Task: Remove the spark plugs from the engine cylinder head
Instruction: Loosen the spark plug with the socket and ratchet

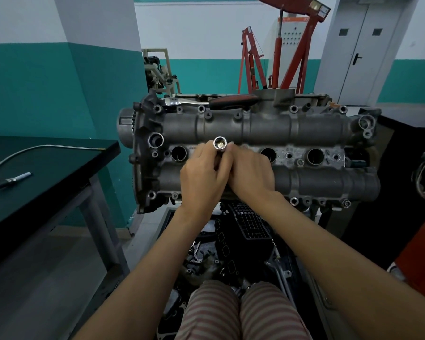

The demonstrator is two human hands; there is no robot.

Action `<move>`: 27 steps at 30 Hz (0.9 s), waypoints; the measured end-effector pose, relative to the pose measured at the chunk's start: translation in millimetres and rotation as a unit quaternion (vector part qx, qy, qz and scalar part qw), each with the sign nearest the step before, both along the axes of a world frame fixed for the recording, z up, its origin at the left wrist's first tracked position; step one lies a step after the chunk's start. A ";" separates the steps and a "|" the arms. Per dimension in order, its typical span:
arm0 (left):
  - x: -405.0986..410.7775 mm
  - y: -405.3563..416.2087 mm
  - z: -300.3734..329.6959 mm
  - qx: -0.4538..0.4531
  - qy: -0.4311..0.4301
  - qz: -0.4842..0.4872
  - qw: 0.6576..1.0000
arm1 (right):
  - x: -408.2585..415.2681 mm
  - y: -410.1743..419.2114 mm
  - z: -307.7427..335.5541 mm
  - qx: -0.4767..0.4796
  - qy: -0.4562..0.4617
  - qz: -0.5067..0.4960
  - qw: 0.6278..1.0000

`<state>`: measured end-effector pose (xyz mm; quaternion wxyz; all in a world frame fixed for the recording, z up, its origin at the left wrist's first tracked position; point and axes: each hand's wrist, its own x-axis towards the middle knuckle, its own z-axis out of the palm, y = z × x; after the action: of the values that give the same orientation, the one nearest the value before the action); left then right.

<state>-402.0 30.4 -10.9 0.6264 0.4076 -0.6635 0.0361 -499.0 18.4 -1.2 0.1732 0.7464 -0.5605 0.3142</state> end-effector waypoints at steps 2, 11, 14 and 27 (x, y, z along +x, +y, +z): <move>-0.9 -1.5 -0.2 0.040 0.005 0.002 0.999 | -0.3 -0.2 -1.0 0.000 -0.003 0.002 1.000; -1.4 -3.6 2.2 0.044 -0.002 0.011 0.999 | 2.0 -2.2 -0.5 -0.013 -0.008 -0.018 1.000; -1.7 -2.8 3.4 0.024 0.001 0.008 1.000 | 2.0 -1.2 1.8 0.002 -0.026 -0.011 1.000; -0.7 -4.3 2.3 0.043 0.019 -0.008 0.999 | 2.8 -0.8 0.5 -0.013 -0.010 -0.026 1.000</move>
<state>-402.6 26.1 -8.6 0.6212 0.4291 -0.6557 -0.0055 -496.2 17.7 -0.7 0.1856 0.7261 -0.5775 0.3238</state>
